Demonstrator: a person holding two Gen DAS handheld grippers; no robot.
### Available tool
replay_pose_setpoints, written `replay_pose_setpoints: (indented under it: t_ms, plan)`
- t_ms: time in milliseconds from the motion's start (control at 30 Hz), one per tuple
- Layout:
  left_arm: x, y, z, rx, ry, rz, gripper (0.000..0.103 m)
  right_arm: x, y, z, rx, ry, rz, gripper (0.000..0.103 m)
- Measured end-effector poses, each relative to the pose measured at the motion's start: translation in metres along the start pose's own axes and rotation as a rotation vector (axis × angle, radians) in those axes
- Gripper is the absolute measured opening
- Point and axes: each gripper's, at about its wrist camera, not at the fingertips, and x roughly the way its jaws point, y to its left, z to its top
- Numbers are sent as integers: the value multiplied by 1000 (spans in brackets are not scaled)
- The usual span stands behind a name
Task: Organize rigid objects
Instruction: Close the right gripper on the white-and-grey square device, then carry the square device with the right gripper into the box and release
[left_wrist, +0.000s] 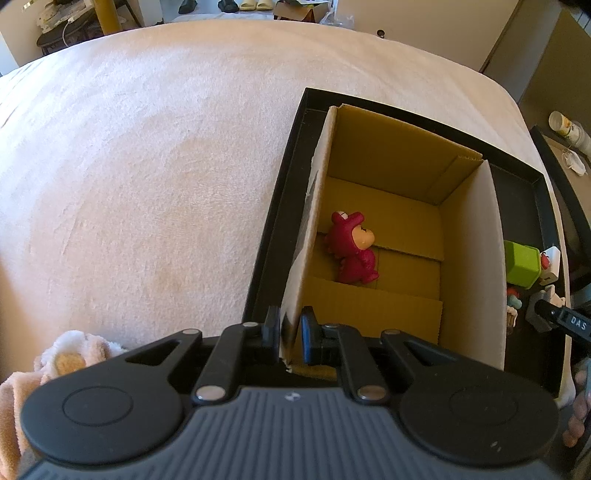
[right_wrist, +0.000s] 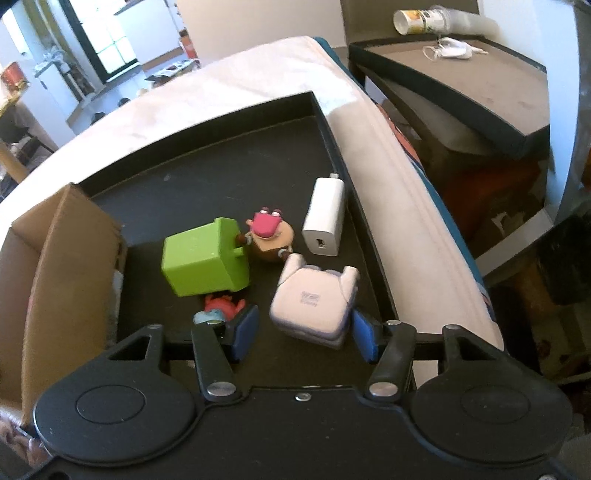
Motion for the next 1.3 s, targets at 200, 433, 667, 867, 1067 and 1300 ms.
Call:
replay_pose_setpoints:
  t_ms: [200, 433, 667, 867, 1067, 1300]
  plan:
    - [0, 3, 0, -8, -1, -11, 11, 6, 5, 4, -24, -3, -32, 45]
    - [1, 4, 1, -10, 9, -12, 11, -4, 15, 6, -71, -18, -38, 43]
    - [0, 2, 0, -4, -4, -14, 10, -26, 32, 14, -87, -61, 4, 43]
    - [-2, 4, -2, -16, -17, -21, 10, -47, 54, 21, -112, -99, 68, 43]
    - [-4, 5, -2, -21, -22, -25, 10, -58, 76, 30, -137, -117, 128, 43]
    - [-6, 7, -2, -21, -26, -32, 10, -64, 98, 37, -157, -112, 163, 43]
